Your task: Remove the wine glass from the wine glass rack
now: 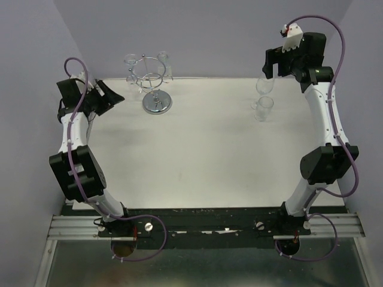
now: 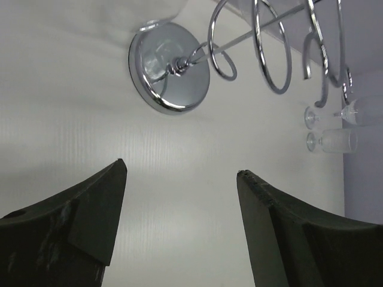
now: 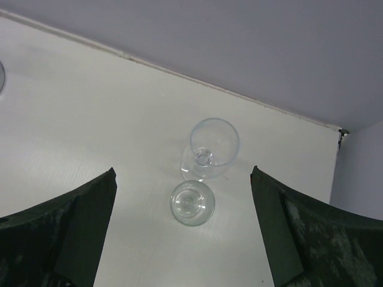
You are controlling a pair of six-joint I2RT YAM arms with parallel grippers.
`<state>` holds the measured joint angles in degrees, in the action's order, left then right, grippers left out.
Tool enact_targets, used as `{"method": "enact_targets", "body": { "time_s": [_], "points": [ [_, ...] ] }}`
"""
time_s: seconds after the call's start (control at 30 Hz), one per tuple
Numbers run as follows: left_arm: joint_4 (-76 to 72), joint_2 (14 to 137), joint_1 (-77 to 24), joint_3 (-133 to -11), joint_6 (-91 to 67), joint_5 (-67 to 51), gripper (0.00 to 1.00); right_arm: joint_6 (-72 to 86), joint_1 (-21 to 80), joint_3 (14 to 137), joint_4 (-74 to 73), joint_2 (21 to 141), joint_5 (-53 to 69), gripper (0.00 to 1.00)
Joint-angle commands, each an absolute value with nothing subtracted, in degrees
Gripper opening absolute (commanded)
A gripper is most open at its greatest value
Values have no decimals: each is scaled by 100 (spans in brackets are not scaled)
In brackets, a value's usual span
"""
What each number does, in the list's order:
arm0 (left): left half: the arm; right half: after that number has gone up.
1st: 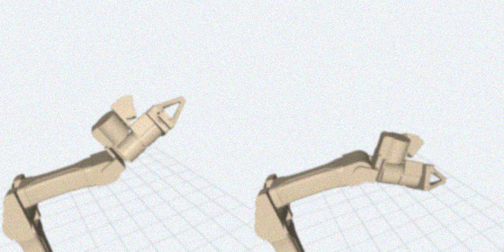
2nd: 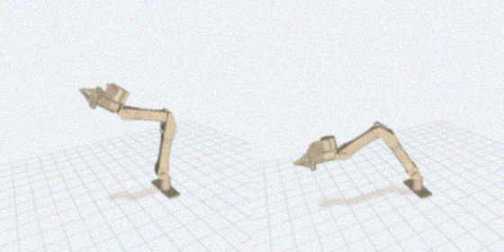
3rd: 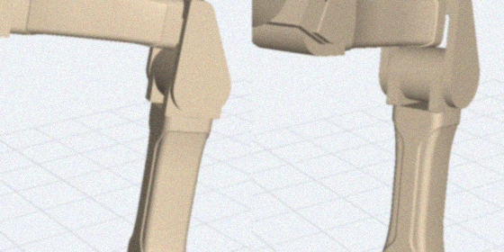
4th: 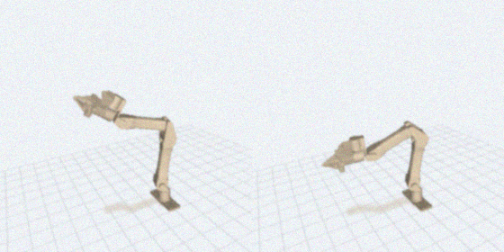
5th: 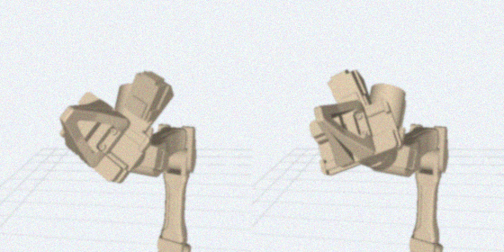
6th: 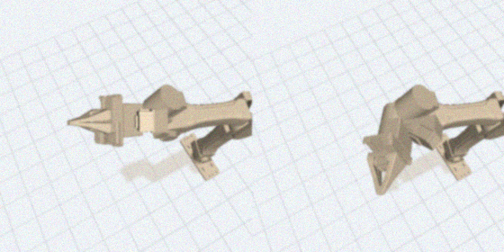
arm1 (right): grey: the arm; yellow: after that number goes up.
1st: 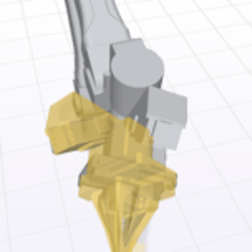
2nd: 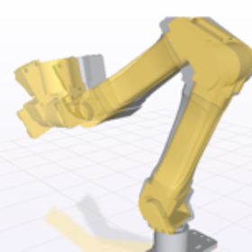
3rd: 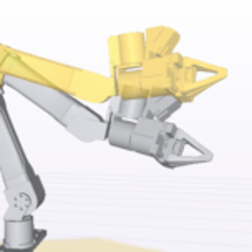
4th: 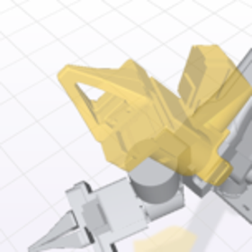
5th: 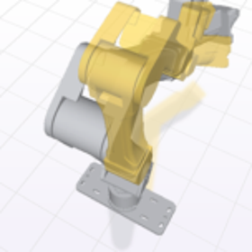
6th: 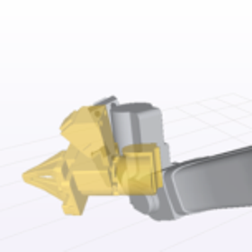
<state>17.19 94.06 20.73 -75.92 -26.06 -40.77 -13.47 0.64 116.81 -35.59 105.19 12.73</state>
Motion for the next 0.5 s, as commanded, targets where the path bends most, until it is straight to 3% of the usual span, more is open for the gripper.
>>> {"method": "enact_targets", "body": {
  "time_s": [0.0, 0.37, 0.47],
  "points": [
    [1477, 9641, 2153, -8374, -2013, -4438, 81, -1511, 131, 11058, -3753, 10135, 1986, 100],
    [826, 10002, 2145, -9518, -1433, -5167, 59, -2030, 922, 10275, -3937, 9642, 2689, 93],
    [809, 10063, 2101, -9571, -1056, -5133, 57, -2013, 1072, 10231, -3946, 9642, 2707, 93]
  ]
}}
